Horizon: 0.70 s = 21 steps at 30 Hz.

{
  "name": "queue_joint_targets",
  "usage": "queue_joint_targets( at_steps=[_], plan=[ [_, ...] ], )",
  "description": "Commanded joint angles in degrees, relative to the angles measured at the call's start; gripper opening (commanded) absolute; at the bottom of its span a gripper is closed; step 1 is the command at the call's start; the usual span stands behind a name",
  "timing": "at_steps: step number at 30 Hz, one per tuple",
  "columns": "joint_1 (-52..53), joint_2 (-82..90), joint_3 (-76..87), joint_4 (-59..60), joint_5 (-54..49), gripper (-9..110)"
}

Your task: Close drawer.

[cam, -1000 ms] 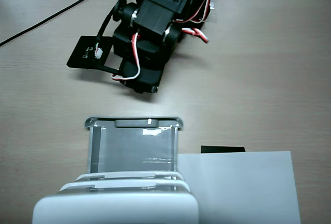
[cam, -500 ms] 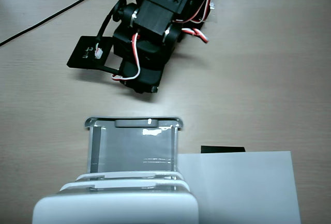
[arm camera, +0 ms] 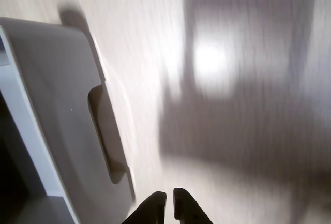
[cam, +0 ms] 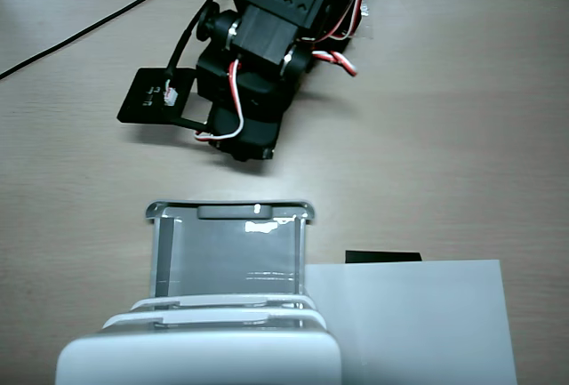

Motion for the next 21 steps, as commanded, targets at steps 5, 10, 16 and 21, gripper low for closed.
queue_joint_targets(
  at_steps=[5, 10, 16, 21],
  plan=[
    [0.4, -2.8, -0.4, -3.2, -1.4, 0],
    [0.4, -6.5, 0.0, -6.9, -3.8, 0],
    [0.3, -11.7, 0.4, -12.4, -8.9, 0],
    [-1.0, -15.0, 0.7, -18.6, -12.0, 0]
  ],
)
